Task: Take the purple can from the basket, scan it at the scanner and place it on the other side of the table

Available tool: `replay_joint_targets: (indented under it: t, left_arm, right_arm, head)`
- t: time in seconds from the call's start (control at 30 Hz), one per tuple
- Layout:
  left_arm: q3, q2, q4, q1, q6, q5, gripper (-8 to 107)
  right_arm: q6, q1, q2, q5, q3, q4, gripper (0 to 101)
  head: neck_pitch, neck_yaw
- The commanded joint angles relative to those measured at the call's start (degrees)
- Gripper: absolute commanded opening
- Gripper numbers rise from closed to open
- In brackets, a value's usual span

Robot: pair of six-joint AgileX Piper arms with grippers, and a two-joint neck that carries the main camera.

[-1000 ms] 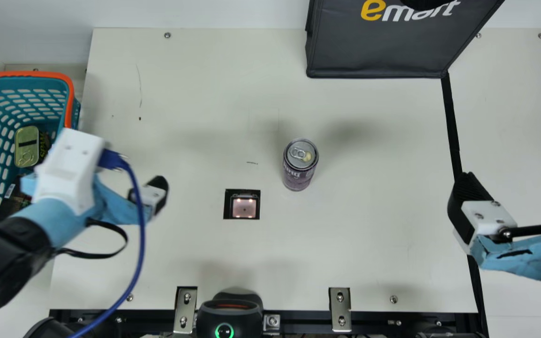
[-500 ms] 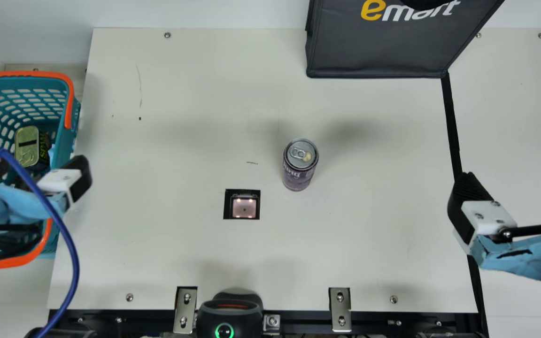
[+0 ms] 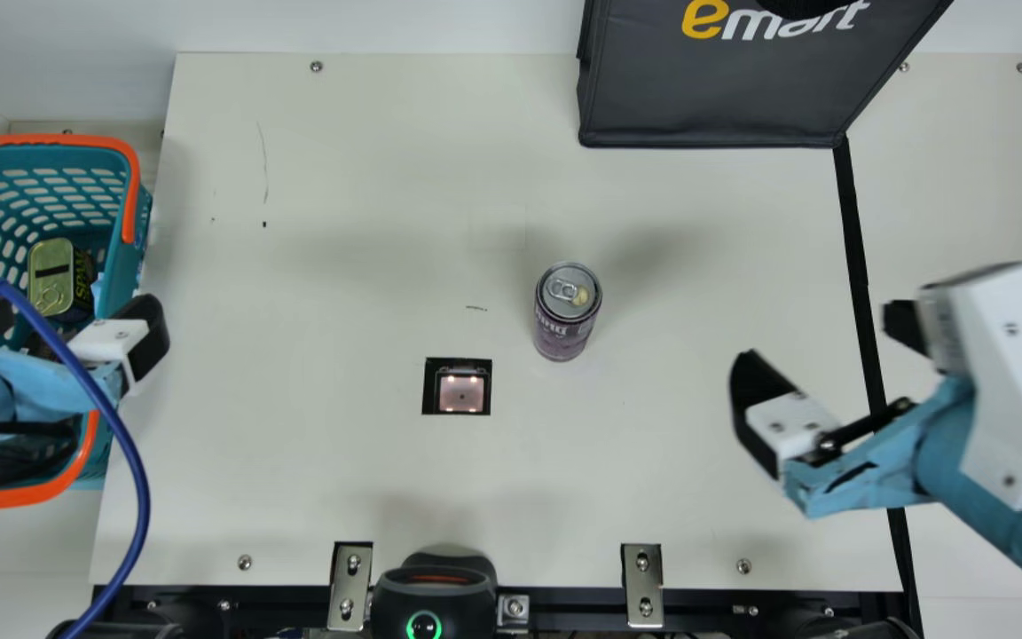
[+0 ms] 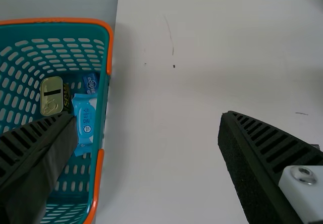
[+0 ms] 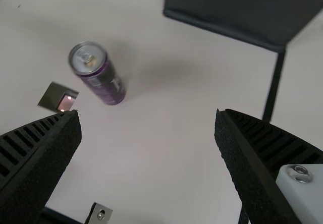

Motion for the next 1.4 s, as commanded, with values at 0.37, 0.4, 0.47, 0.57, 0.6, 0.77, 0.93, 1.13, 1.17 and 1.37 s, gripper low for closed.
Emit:
replay_joint_targets:
  t: [0.37, 0.4, 0.47, 0.57, 0.6, 0.77, 0.93, 1.13, 1.17, 1.37]
  left_arm:
    - [0.0, 0.0, 0.0, 0.0, 0.0, 0.0, 90]
    - [0.0, 0.0, 0.0, 0.0, 0.0, 0.0, 90]
    - [0.0, 0.0, 0.0, 0.0, 0.0, 0.0, 90]
    - [0.0, 0.0, 0.0, 0.0, 0.0, 0.0, 90]
    - [0.0, 0.0, 0.0, 0.0, 0.0, 0.0, 90]
    - [0.0, 0.0, 0.0, 0.0, 0.0, 0.0, 90]
    - [0.0, 0.0, 0.0, 0.0, 0.0, 0.0, 90]
    - [0.0, 0.0, 0.0, 0.0, 0.0, 0.0, 90]
    - [0.0, 0.0, 0.0, 0.0, 0.0, 0.0, 90]
    - [0.0, 0.0, 0.0, 0.0, 0.0, 0.0, 90]
  right_arm:
    - [-1.2, 8.1, 10.2, 0.1, -3.8, 3.5, 95]
    - [0.1, 9.1, 11.2, 0.1, -4.5, 2.7, 95]
    - [3.1, 11.4, 13.1, -0.3, -5.6, 0.9, 95]
    - [8.6, 15.8, 16.1, -1.5, -6.6, -2.6, 95]
    - [10.3, 17.1, 17.0, -2.0, -6.9, -3.7, 95]
    - [19.5, 24.0, 21.5, -3.3, -8.1, -9.0, 95]
    - [27.1, 28.8, 25.1, -3.5, -9.2, -13.3, 95]
    - [34.5, 32.6, 28.1, -3.0, -9.5, -17.9, 95]
    - [35.5, 33.0, 28.5, -2.9, -9.4, -18.5, 95]
    - [40.2, 34.5, 30.1, -3.2, -8.4, -20.4, 95]
  head:
    - [-1.7, 0.0]
    - [-1.7, 0.0]
    - [-1.7, 0.0]
    - [-1.7, 0.0]
    - [-1.7, 0.0]
    - [-1.7, 0.0]
    - [-1.7, 0.0]
    - [-1.7, 0.0]
    - [-1.7, 0.0]
    - [-1.7, 0.0]
